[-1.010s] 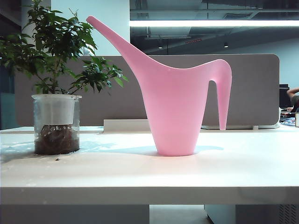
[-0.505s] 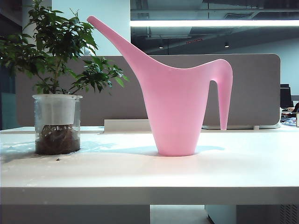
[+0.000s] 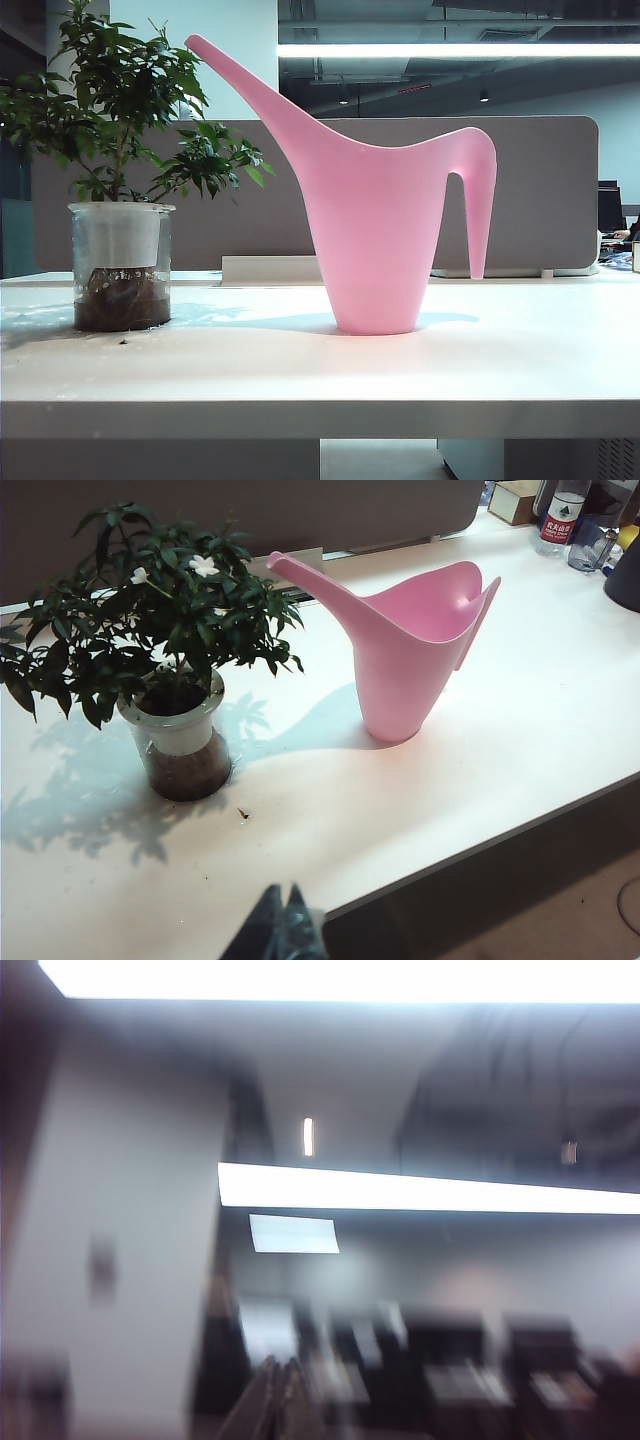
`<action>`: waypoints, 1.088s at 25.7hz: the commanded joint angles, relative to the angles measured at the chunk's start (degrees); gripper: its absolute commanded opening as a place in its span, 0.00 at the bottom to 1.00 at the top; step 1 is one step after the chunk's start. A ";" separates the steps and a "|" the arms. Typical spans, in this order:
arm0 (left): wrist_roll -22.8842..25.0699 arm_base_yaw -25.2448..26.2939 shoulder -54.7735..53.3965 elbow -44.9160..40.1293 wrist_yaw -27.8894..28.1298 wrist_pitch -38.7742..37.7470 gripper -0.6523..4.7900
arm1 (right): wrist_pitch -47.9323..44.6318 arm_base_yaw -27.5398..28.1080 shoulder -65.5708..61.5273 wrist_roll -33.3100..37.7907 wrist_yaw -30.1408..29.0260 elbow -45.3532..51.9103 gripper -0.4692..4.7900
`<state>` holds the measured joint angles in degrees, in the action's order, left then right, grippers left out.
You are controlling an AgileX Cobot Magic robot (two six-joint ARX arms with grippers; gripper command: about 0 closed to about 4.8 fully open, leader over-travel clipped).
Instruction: Pick up the watering can from the table, water the potted plant, and put the can back.
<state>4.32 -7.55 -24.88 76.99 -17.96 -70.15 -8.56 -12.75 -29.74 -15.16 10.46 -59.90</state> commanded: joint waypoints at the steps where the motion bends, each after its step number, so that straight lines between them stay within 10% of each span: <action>1: 0.17 0.02 0.00 0.13 -0.09 0.39 0.11 | 14.73 -0.04 -3.06 -5.42 -0.37 0.63 0.08; 5: 0.17 0.02 0.00 0.13 -0.09 0.39 0.11 | 21.55 -0.07 -6.32 -3.58 -3.10 3.43 0.08; 16: 0.17 0.02 0.00 0.13 -0.15 0.39 0.11 | -22.73 0.02 -20.41 17.51 -5.64 35.95 0.16; 28: 0.17 0.02 -0.02 0.13 -0.07 0.37 0.11 | -50.29 0.04 -48.19 16.17 -10.86 38.58 0.43</action>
<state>4.32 -7.55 -24.88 76.99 -17.89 -70.15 -51.16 -12.67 -75.50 1.23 1.54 -21.28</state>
